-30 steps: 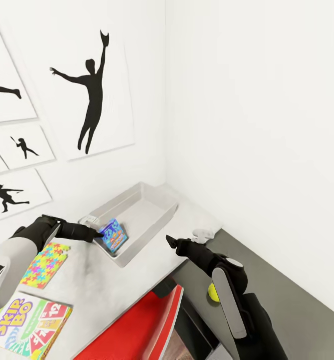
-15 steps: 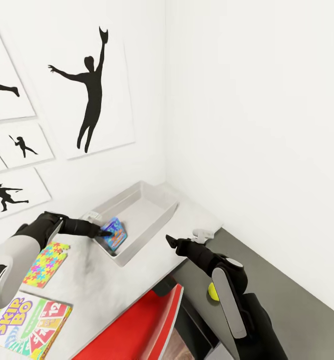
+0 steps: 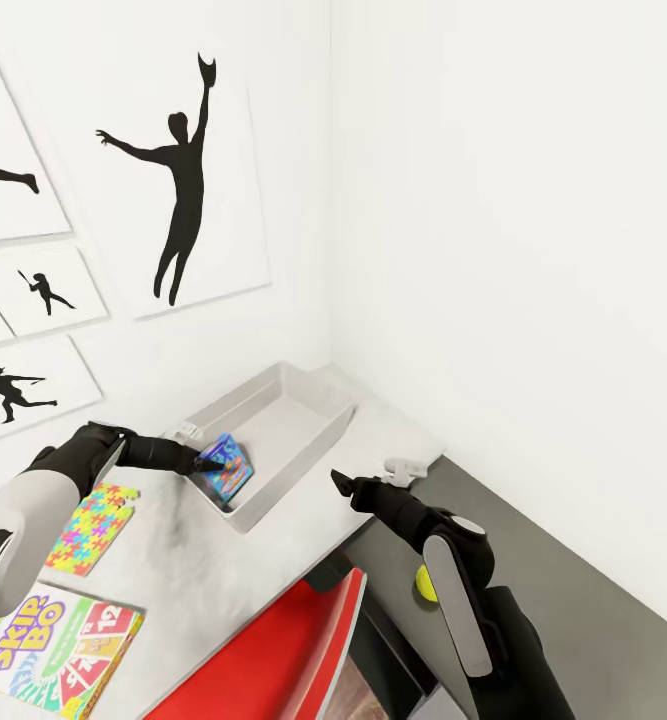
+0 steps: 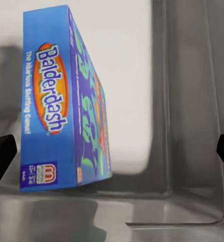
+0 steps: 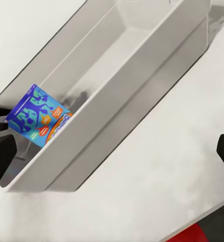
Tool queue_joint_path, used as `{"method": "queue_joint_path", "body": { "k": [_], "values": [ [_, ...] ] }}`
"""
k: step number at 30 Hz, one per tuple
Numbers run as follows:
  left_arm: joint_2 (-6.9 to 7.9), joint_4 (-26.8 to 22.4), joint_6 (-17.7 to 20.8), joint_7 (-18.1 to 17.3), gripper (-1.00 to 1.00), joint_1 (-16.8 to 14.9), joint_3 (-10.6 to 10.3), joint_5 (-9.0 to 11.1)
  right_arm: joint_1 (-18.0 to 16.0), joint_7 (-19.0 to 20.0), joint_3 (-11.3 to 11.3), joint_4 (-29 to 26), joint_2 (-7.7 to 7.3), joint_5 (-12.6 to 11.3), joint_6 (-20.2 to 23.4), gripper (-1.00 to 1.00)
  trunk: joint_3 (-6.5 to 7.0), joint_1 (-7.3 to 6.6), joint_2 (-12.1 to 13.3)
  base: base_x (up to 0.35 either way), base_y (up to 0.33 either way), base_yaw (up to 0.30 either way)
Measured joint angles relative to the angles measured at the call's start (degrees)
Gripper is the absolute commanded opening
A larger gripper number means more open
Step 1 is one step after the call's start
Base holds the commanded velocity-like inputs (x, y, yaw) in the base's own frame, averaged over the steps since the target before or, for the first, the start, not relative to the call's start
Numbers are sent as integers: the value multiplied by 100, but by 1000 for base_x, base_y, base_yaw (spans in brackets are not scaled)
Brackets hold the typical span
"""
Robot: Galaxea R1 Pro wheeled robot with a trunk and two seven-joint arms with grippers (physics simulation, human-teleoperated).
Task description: Put all the toys in the child's room - the three board games (two on the bed and one on the table), the two jigsaw puzzles on the table, and the tennis ball on the table - inside the toy box on the table in the child's room.
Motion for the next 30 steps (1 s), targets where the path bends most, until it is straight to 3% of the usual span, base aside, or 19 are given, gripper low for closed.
{"method": "queue_joint_path", "body": {
  "k": [21, 30],
  "values": [
    [56, -346, 8, 73, 100, 0, 28, 5, 0, 0, 2, 0, 0, 0, -7, 100, 0, 0, 0, 0, 0, 0],
    [166, -571, 8, 76, 100, 0, 31, 9, 0, 0, 2, 0, 0, 0, -7, 100, 0, 0, 0, 0, 0, 0]
  ]
}}
